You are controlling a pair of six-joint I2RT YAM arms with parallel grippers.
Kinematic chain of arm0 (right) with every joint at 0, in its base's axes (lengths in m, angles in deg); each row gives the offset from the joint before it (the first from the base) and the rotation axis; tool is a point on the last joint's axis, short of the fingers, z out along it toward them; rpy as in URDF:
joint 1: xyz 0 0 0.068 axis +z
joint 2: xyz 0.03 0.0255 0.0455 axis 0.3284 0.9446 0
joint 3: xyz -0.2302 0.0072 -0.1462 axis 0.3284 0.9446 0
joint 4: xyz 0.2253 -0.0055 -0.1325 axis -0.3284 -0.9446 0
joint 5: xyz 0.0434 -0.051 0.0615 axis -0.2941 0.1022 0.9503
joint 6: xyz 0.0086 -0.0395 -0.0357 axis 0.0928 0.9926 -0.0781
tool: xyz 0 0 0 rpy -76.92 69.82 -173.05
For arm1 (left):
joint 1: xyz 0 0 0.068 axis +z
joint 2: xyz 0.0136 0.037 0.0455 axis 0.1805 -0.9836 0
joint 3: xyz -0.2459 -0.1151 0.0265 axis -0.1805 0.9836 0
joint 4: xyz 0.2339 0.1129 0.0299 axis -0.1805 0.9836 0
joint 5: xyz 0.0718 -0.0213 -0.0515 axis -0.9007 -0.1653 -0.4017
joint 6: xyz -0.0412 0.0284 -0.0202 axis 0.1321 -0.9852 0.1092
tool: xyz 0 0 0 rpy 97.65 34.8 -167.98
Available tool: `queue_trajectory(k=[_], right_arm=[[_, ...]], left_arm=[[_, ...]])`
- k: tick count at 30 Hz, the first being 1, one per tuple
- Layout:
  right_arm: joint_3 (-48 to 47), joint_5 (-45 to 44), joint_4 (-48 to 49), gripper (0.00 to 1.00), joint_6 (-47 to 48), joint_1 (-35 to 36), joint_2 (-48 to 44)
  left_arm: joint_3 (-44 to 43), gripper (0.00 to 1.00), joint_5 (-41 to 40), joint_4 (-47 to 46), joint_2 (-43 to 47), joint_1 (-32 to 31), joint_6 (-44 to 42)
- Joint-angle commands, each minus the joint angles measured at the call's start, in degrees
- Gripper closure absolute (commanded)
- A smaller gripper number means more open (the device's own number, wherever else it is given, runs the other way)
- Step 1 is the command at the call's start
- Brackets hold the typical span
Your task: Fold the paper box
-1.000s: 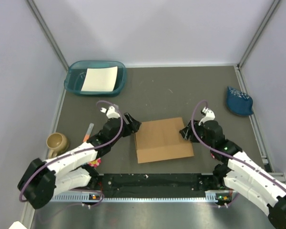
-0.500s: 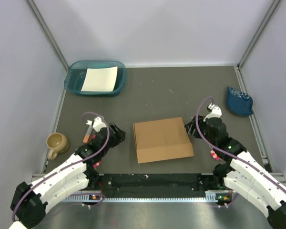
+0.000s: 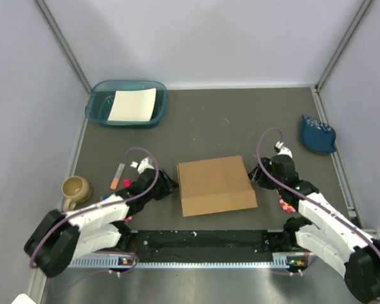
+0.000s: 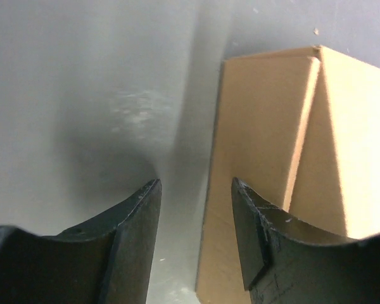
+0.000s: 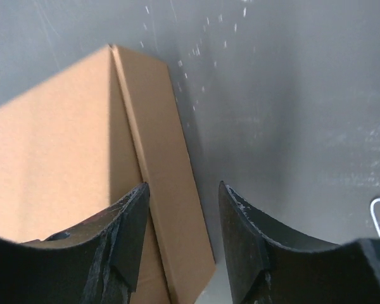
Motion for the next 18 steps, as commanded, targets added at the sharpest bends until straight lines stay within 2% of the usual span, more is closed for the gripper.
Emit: queue_trajectory(k=[1, 5, 11, 18], right_arm=[[0.22, 6.53, 5.57, 0.52, -0.81, -0.09, 4.25], [0.13, 7.86, 8.38, 0.53, -0.9, -0.09, 6.45], [-3.56, 7.68, 10.58, 0.52, -0.55, -0.09, 11.19], [-8.31, 7.42, 11.73, 0.52, -0.28, -2.2, 18.05]], left_arm=[[-4.45, 0.47, 11.39, -9.09, -10.63, 0.01, -2.3], [-6.47, 0.48, 12.29, -13.15, -13.2, 0.09, -2.47], [-13.76, 0.48, 10.97, -12.36, -18.38, 0.53, -5.81], [-22.9, 0.48, 13.6, -9.47, -25.77, 7.38, -9.59]])
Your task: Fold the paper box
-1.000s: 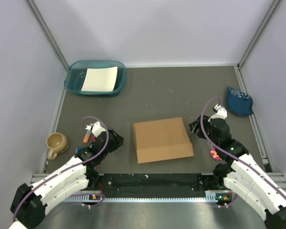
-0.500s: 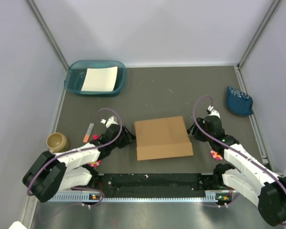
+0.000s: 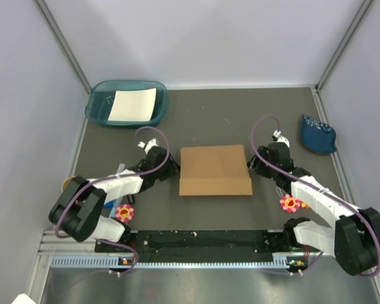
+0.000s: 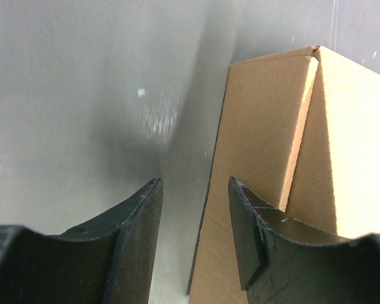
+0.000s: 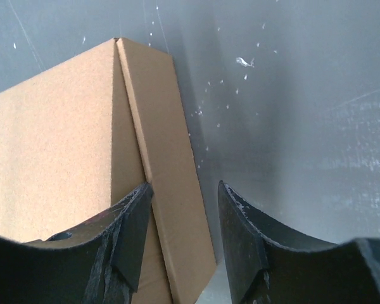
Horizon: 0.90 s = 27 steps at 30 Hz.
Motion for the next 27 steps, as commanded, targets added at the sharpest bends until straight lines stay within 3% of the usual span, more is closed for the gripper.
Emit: queue_trajectory(k=[1, 5, 10, 14, 21, 27], right_arm=[[-3.56, 6.57, 3.4, 0.52, -0.61, -0.19, 2.93], [-4.79, 6.05, 1.74, 0.49, 0.44, -1.24, 1.71], [-10.93, 2.36, -4.24, 0.44, 3.69, -1.25, -3.04], [-14.64, 2.52, -6.97, 0.43, 5.1, -1.25, -5.59], [-14.38, 11.47, -0.48, 0.48, 2.73, -0.72, -5.6], [-13.24, 14.91, 3.13, 0.52, 1.59, 0.6, -4.98]], left_arm=[[-7.72, 0.47, 10.15, -3.61, -3.76, 2.53, -2.16], [-10.1, 0.44, 7.53, -0.36, -2.98, 4.38, -3.83], [-11.07, 0.36, -1.78, 7.71, 4.65, 6.58, -7.17], [-10.02, 0.34, -5.75, 11.86, 11.6, 6.67, -9.11], [-1.06, 0.39, -0.31, 3.02, 19.69, 6.67, -4.9], [0.62, 0.44, 8.3, -2.72, 15.41, 6.67, -1.9]])
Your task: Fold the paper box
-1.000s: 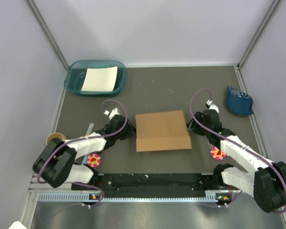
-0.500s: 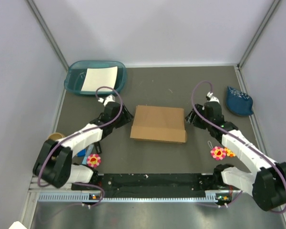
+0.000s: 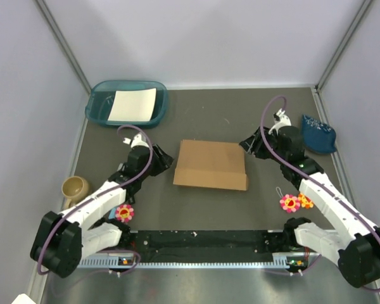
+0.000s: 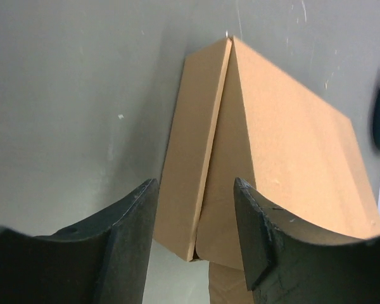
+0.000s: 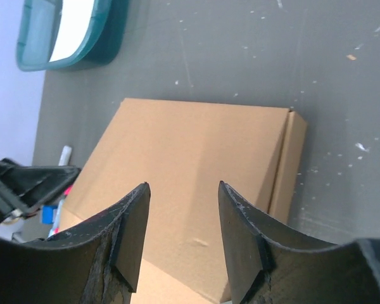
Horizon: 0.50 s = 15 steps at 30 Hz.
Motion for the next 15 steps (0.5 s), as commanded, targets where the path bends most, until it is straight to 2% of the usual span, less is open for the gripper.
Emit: queue_trajectory(k=[1, 3, 6, 7, 11, 15], right_arm=[[0.36, 4.1, 6.45, 0.53, -1.17, 1.52, 0.11], [-0.16, 3.67, 6.46, 0.54, -0.91, 2.75, 0.99], [-0.43, 3.22, 6.29, 0.55, -0.29, 4.24, 2.48], [-0.43, 3.22, 6.37, 0.57, -0.12, 4.42, 3.01], [0.09, 3.57, 7.51, 0.61, 0.06, 5.3, 5.56], [1.15, 3.92, 9.27, 0.63, -0.2, 5.74, 7.76]], left_arm=[[-0.8, 0.47, 7.43, -7.4, -3.93, 0.29, 2.51], [-1.42, 0.5, 9.54, -7.84, -6.12, 0.29, 3.3], [-0.28, 0.61, 10.77, -9.68, -6.49, 0.2, 4.53], [0.42, 0.68, 10.69, -9.86, -6.31, 0.2, 4.71], [1.66, 0.8, 10.34, -9.25, -5.08, 0.2, 4.36], [3.06, 0.89, 10.6, -8.89, -4.55, 0.2, 4.1]])
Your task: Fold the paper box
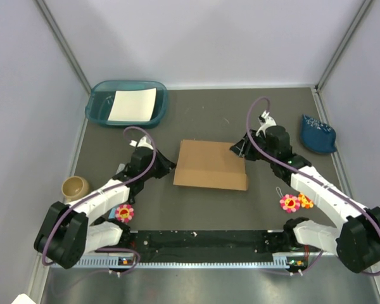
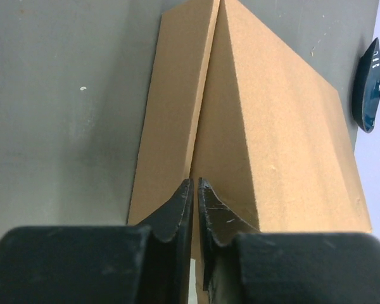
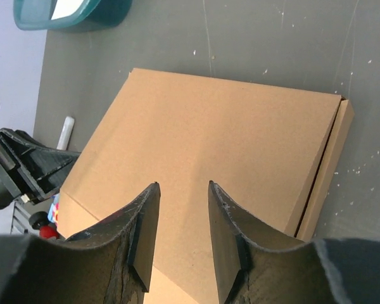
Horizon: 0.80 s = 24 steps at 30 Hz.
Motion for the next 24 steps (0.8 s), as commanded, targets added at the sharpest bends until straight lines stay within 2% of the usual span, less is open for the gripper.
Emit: queue_trajectory(k=[1, 8, 24], right_arm=[[1.17, 0.84, 4.64, 0.64, 0.11, 1.3, 2.16], [2.31, 0.67, 6.57, 0.64, -0.42, 1.74, 4.19], [4.69, 0.93, 8.94, 0.65, -0.6, 2.27, 7.26]], left_arm=[[1.97, 0.91, 1.62, -2.53, 1.81, 0.2, -0.1], [4.26, 1.0, 3.72, -3.67, 2.6, 0.2, 0.16], [6.1, 1.0, 11.03, -10.71, -0.39, 0.2, 2.27]])
